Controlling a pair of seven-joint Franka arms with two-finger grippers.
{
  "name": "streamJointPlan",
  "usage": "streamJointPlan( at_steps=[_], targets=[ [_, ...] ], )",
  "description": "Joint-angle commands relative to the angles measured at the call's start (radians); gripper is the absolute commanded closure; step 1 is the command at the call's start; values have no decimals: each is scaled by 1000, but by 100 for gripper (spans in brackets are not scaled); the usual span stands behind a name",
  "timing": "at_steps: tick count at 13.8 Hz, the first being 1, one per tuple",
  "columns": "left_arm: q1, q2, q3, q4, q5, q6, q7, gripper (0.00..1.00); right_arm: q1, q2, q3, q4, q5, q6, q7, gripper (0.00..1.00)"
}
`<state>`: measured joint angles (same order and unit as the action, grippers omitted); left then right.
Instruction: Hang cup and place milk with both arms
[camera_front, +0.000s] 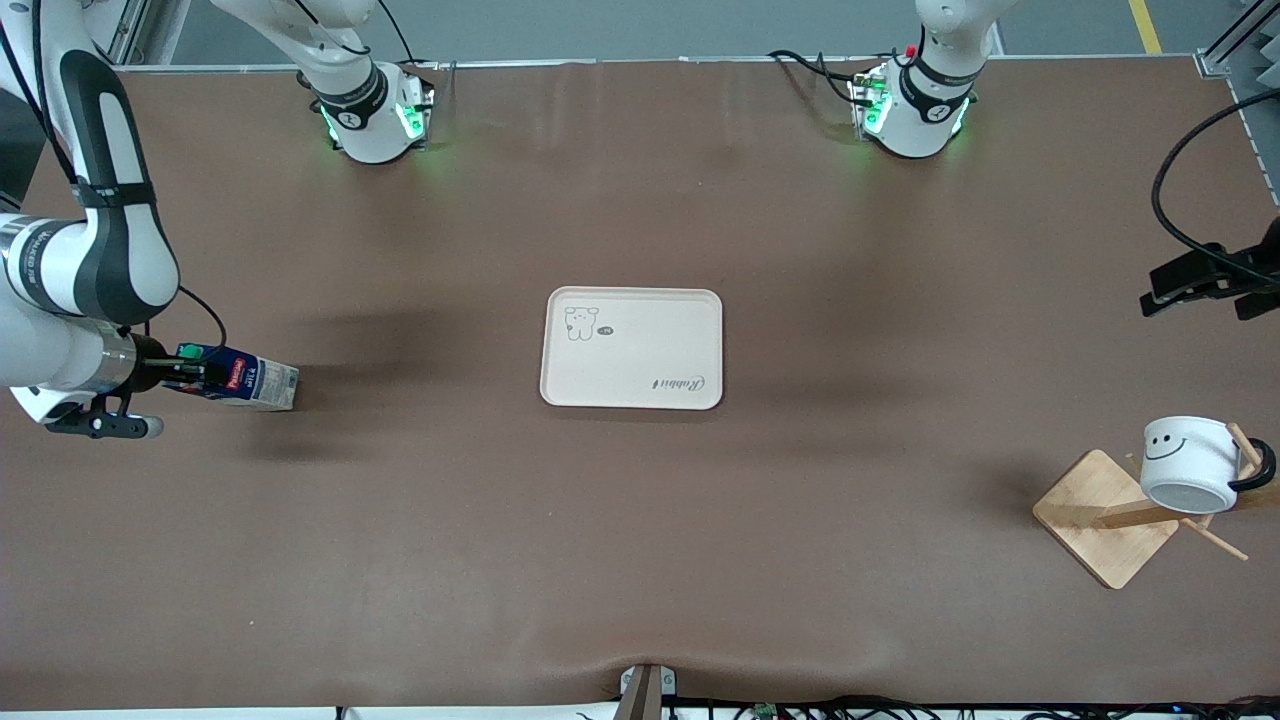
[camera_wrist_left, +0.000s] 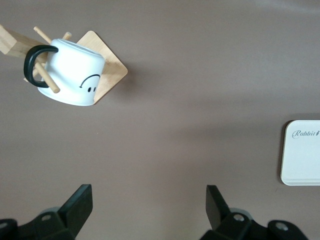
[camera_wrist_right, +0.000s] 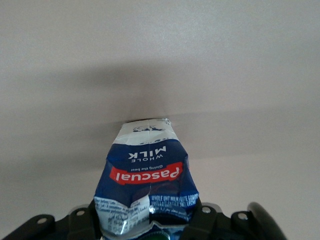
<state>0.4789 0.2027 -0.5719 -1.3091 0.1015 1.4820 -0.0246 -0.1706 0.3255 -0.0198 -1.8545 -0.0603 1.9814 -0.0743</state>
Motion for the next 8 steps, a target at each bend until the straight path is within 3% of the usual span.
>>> streamJointPlan(
  at_steps=[1,2,4,8],
  targets=[
    [-164,-39,172,-15,24,-9,0,0,-24,7,24,-8,-16,7,-9,16],
    [-181,-49,199,-15,23,-9,2,0,-26,7,24,-6,-16,7,-7,0],
    [-238,-68,246,-18,17,-14,-14,0,-26,7,24,3,-13,-4,-5,0],
    [-345,-161,308,-130,15,-28,-132,0,-20,4,24,50,-9,-68,-4,0]
  ],
)
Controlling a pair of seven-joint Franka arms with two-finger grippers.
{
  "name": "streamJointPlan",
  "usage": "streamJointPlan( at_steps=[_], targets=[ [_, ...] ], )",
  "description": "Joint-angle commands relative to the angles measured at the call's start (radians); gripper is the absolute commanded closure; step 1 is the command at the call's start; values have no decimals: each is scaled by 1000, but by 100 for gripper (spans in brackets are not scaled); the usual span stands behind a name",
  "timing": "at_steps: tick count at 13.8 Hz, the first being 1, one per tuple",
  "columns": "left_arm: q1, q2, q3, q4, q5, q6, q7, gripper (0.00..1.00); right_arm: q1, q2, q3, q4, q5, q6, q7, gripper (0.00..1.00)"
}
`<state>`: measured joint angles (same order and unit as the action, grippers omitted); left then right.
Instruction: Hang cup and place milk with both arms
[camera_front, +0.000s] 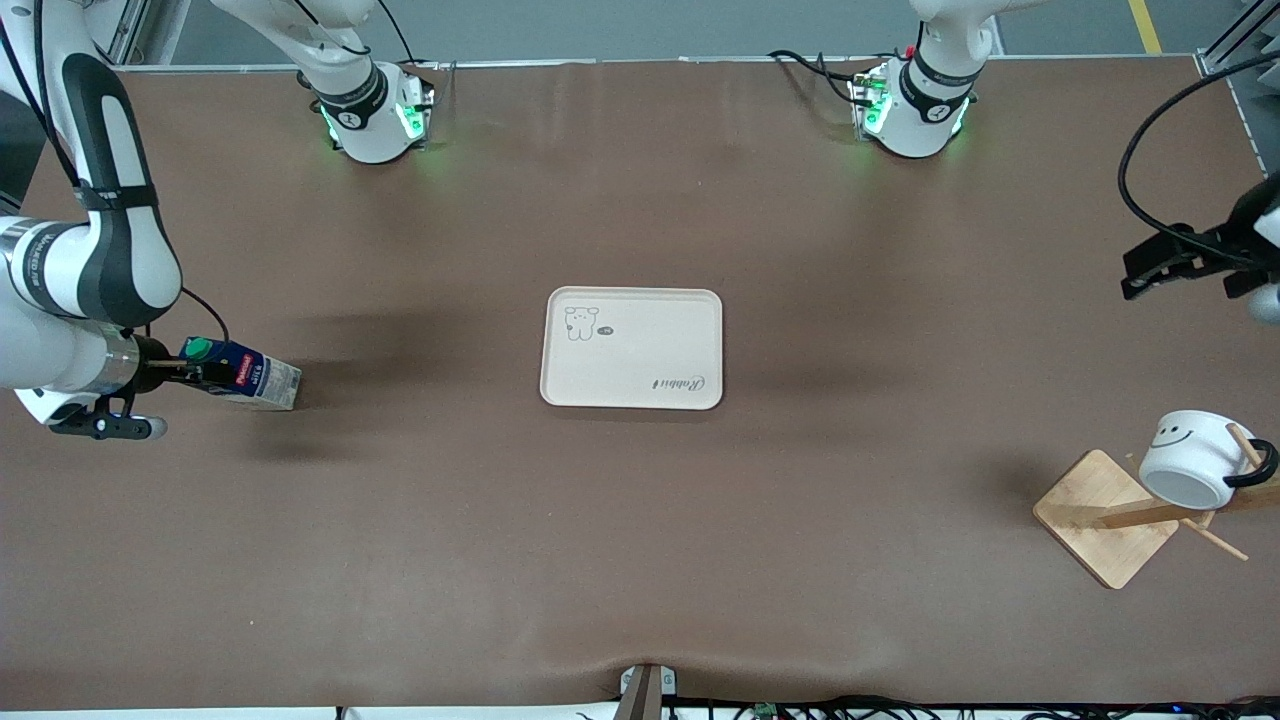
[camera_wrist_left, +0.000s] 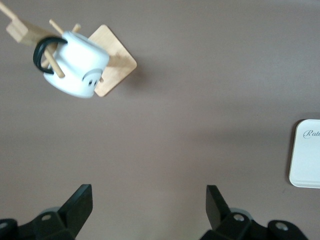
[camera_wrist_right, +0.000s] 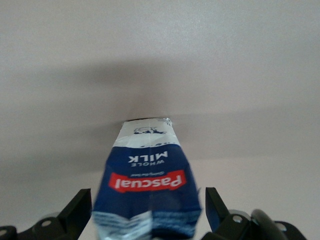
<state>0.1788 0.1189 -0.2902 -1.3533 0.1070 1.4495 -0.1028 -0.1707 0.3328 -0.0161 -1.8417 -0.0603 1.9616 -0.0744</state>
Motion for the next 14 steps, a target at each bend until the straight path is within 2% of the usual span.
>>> streamJointPlan(
  at_steps=[1,4,6,8,10,12,13,14],
  targets=[
    [-70,-94,46,-107,8,8,-67,0,-19,-3,22,56,-6,-78,-4,0],
    [-116,-191,92,-241,-26,78,-69,0,-18,0,24,125,-7,-248,-8,0],
    [-146,-264,130,-344,-56,138,-69,0,-16,5,22,143,-22,-256,-8,0],
    [-191,-278,204,-354,-88,132,-69,0,-16,8,24,240,-18,-273,-4,0],
    [-190,-285,206,-356,-90,126,-69,0,19,8,22,332,-48,-363,-1,0],
    [-183,-282,206,-351,-92,124,-64,0,51,5,27,462,-133,-510,-2,0],
    [-182,-274,206,-342,-96,123,-60,0,100,3,25,536,-171,-591,2,0],
    [-183,-272,206,-337,-98,123,-60,0,159,3,22,609,-224,-616,7,0]
  ],
)
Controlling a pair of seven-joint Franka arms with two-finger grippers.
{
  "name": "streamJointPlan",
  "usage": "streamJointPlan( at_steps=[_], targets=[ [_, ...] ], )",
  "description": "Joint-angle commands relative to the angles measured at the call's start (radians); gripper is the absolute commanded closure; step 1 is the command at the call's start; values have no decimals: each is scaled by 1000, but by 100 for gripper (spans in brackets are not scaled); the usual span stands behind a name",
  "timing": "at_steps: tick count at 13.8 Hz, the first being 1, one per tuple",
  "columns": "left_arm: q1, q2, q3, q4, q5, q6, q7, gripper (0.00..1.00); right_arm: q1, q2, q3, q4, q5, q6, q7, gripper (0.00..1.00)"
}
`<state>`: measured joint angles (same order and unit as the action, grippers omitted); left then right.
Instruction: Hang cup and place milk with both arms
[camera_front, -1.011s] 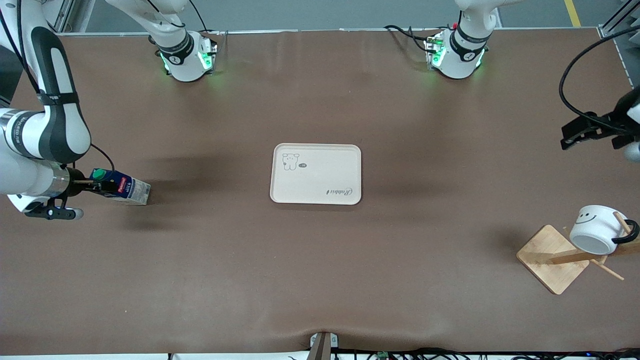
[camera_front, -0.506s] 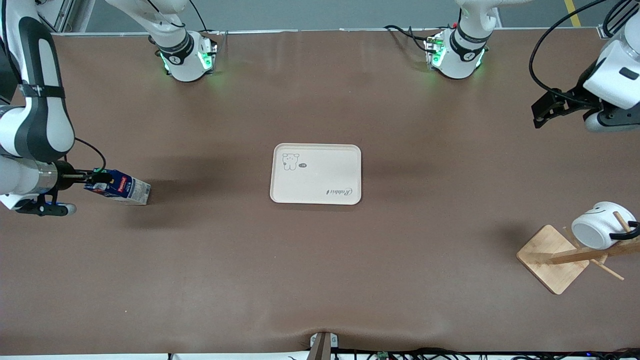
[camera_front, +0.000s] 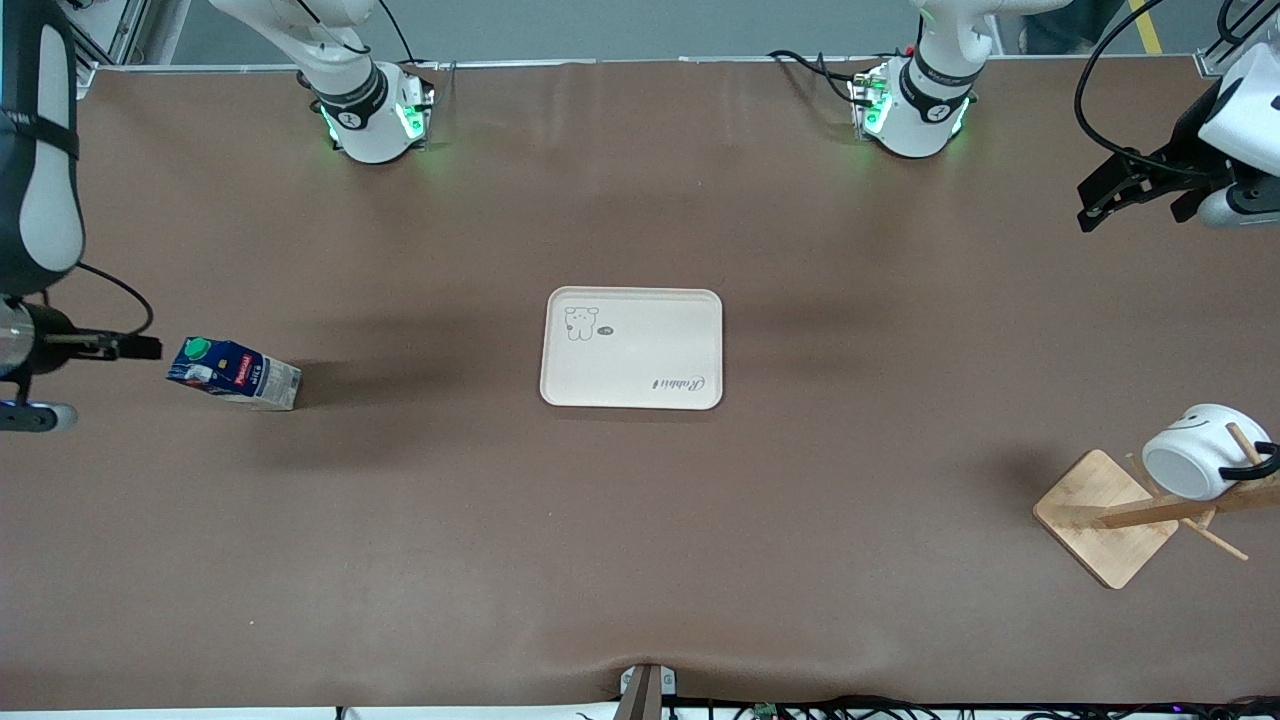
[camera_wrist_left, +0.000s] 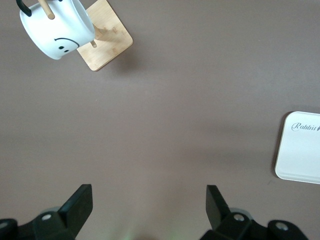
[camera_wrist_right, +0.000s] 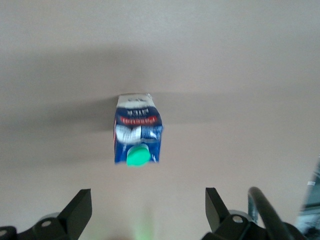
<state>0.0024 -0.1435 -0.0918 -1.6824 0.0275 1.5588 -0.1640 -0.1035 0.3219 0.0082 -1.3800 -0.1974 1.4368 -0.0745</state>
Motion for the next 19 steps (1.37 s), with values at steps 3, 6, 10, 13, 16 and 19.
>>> streamJointPlan(
  at_steps=[3,6,10,13,16,19],
  targets=[
    [-5,2,7,12,-18,4,14,0,99,-4,-2,164,6,-101,-1,0],
    [-7,33,7,56,-8,-20,15,0,47,-93,3,156,187,-133,-19,0],
    [-7,41,9,70,-6,-34,14,0,53,-251,-2,44,157,-127,-125,0],
    [-7,41,7,70,-6,-34,17,0,62,-265,1,12,162,-125,-120,0],
    [-7,39,7,70,-9,-34,17,0,61,-325,1,-74,168,-102,-111,0],
    [-9,39,7,70,-11,-34,17,0,18,-340,-8,-113,248,-82,-104,0]
  ],
)
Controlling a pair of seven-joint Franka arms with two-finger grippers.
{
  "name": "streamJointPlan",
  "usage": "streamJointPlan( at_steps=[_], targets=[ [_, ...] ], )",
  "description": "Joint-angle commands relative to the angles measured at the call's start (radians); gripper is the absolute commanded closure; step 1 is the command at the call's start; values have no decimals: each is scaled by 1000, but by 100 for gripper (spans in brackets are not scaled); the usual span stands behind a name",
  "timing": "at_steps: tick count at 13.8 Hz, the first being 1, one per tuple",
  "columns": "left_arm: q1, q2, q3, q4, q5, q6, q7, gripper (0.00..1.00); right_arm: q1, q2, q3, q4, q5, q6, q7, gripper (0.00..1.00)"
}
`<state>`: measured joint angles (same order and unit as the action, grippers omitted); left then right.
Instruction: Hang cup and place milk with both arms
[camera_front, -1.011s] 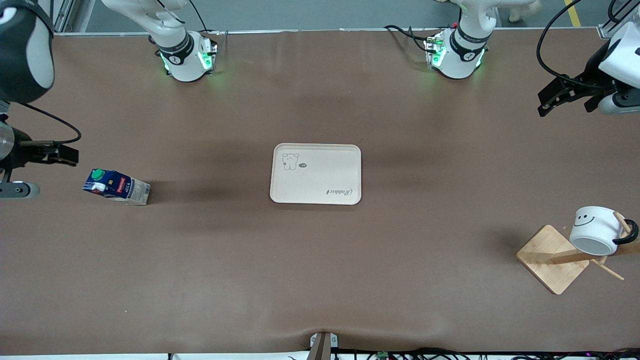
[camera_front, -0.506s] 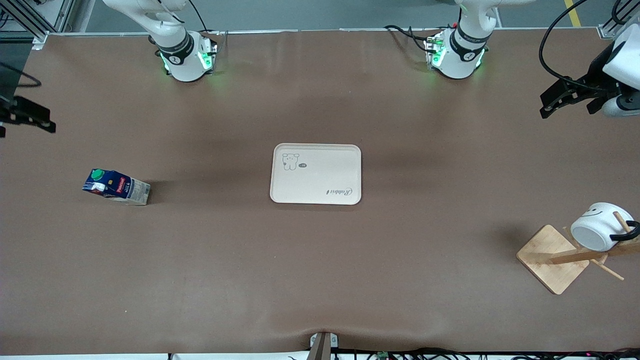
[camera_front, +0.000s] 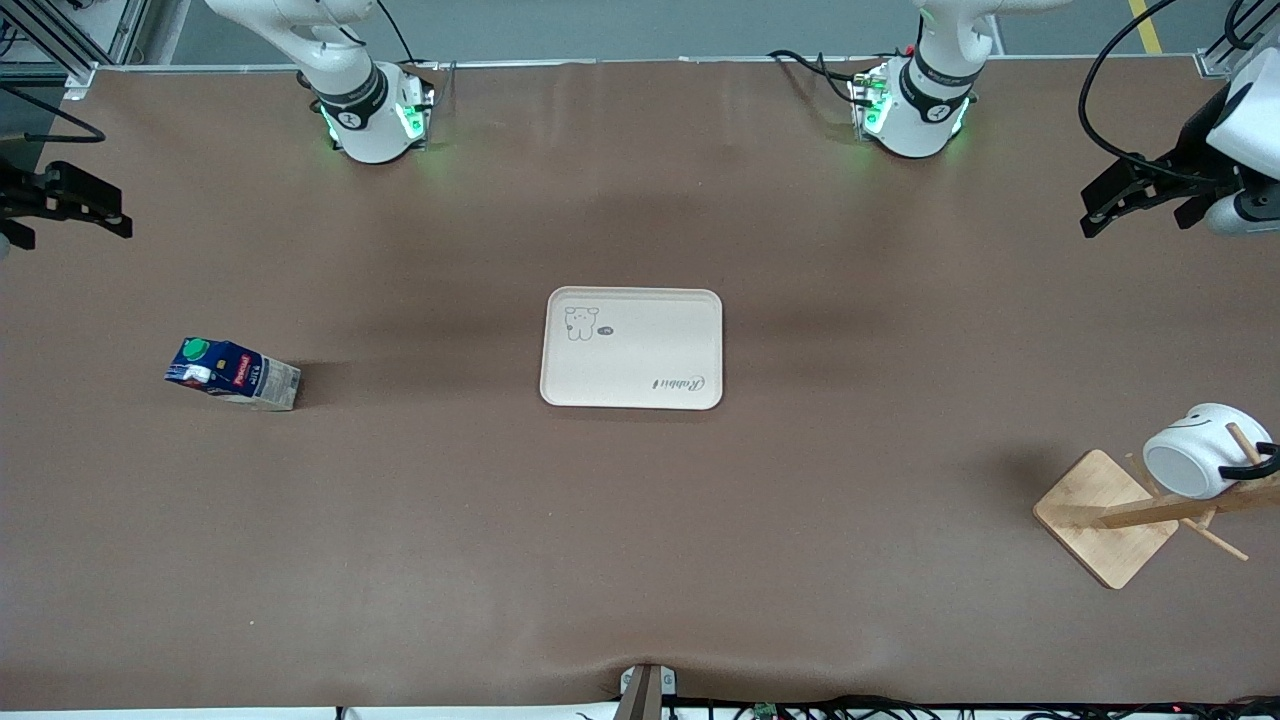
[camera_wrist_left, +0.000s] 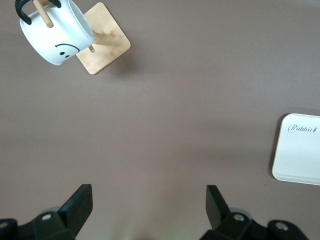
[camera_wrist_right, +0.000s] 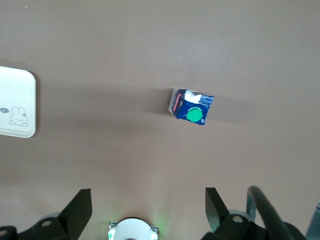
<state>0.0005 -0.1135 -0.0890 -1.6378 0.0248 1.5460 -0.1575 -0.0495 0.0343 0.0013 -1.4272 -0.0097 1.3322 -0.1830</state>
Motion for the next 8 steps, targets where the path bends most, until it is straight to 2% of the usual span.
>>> streamJointPlan(
  at_steps=[1,3,8],
  targets=[
    [-5,9,5,27,-9,-21,10,0,-33,-65,0,-79,65,27,25,0],
    [-5,11,5,32,-9,-21,9,0,-26,-92,6,-116,65,56,115,0],
    [-5,11,5,30,-9,-23,9,0,-36,-85,2,-121,50,61,97,0]
  ],
)
